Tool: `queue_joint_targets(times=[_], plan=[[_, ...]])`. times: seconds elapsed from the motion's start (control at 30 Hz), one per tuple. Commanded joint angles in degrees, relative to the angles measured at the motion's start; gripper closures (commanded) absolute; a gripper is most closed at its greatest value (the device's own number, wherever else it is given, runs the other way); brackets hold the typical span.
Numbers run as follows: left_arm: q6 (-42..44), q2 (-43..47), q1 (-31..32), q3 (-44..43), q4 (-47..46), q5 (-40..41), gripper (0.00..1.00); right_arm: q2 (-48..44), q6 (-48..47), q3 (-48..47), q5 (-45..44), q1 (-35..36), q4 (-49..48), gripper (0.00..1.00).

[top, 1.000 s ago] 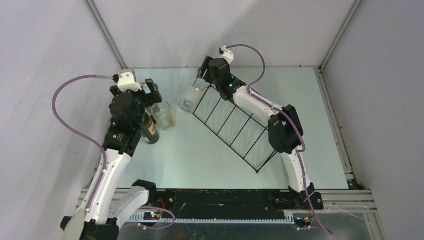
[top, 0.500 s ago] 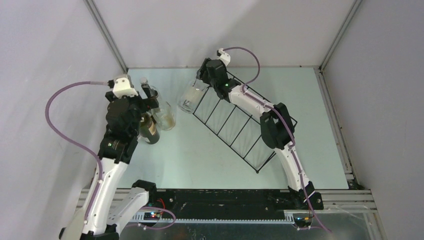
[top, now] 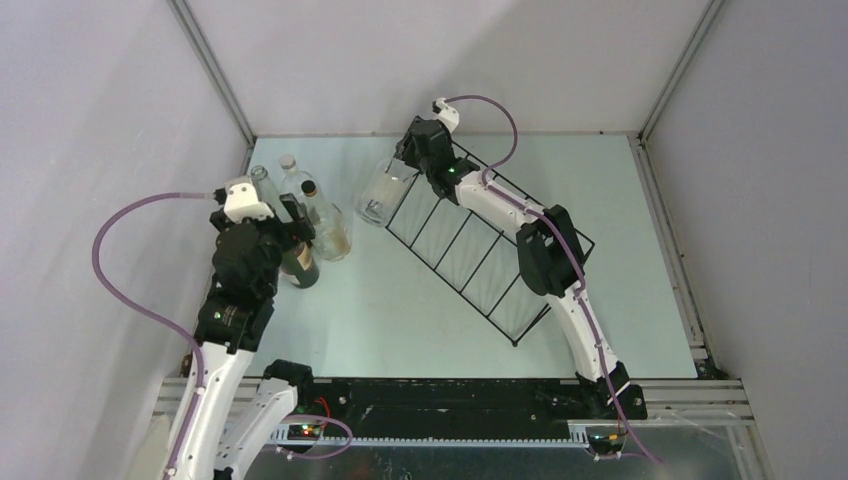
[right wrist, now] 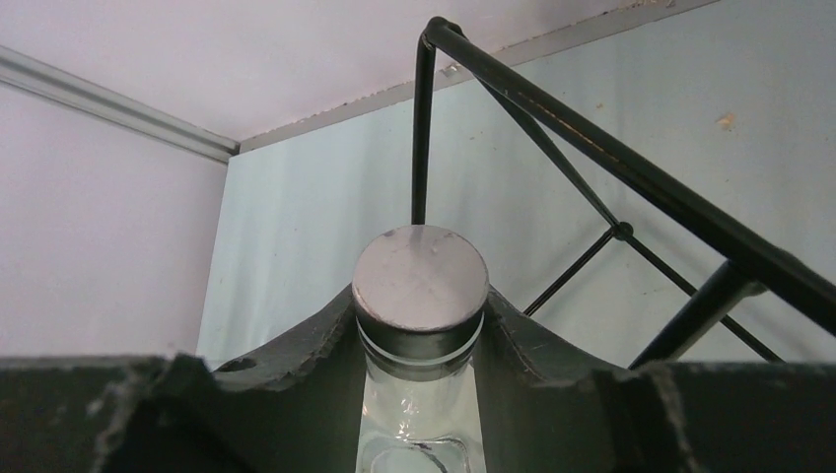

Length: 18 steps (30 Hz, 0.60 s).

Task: Take the wine bottle off the wine rack

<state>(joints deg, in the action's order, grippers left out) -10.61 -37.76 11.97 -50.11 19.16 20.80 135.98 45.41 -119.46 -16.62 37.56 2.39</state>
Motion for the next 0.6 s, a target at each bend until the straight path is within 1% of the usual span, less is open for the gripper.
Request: queue_joint_targets(times=[0.0, 0.03, 0.13, 0.17, 0.2, 0.23, 0.3, 0.33, 0.43, 0.57], plan=[[-1.7, 3.8, -0.2, 1.9, 2.0, 0.8, 0.02, 0.0, -1.7, -1.5, 0.5, -0.2, -4.6, 0.62], [-1.8, 4.5, -0.1, 2.1, 2.3, 1.0, 0.02, -0.1, -2.2, -1.2, 0.6, -0.1, -4.9, 0.67], [-2.3, 6.4, -0.2, 3.4, 4.9, 0.9, 0.02, -1.0, -4.1, -0.6, 0.9, -0.1, -6.0, 0.76], [-2.5, 7.5, -0.1, 3.6, 6.0, 0.7, 0.02, -1.3, -4.8, 0.1, 0.9, -0.1, -6.3, 0.82], [-2.6, 8.1, -0.1, 4.1, 6.5, 0.7, 0.02, -2.2, -5.1, 0.6, 1.0, 0.0, -7.1, 0.85], [-2.8, 9.6, -0.1, 4.4, 7.1, 0.4, 0.02, -2.6, -5.5, 1.8, 0.9, 0.0, -7.6, 0.91], [-2.6, 12.2, -0.2, 5.9, 7.2, -0.5, 0.02, -4.5, -6.2, 4.0, 1.1, 0.4, -9.6, 0.98], [-2.5, 13.2, -0.1, 6.4, 7.2, -0.8, 0.02, -5.9, -6.6, 4.7, 1.3, 0.6, -10.9, 1.0], [-2.2, 17.4, -0.1, 8.3, 6.8, -1.6, 0.02, -8.7, -9.8, 7.8, 1.2, 1.8, -13.6, 1.0], [-2.4, 19.8, -0.2, 9.7, 8.2, -0.6, 0.02, -13.4, -14.8, 10.5, 0.8, 4.1, -17.6, 1.0]])
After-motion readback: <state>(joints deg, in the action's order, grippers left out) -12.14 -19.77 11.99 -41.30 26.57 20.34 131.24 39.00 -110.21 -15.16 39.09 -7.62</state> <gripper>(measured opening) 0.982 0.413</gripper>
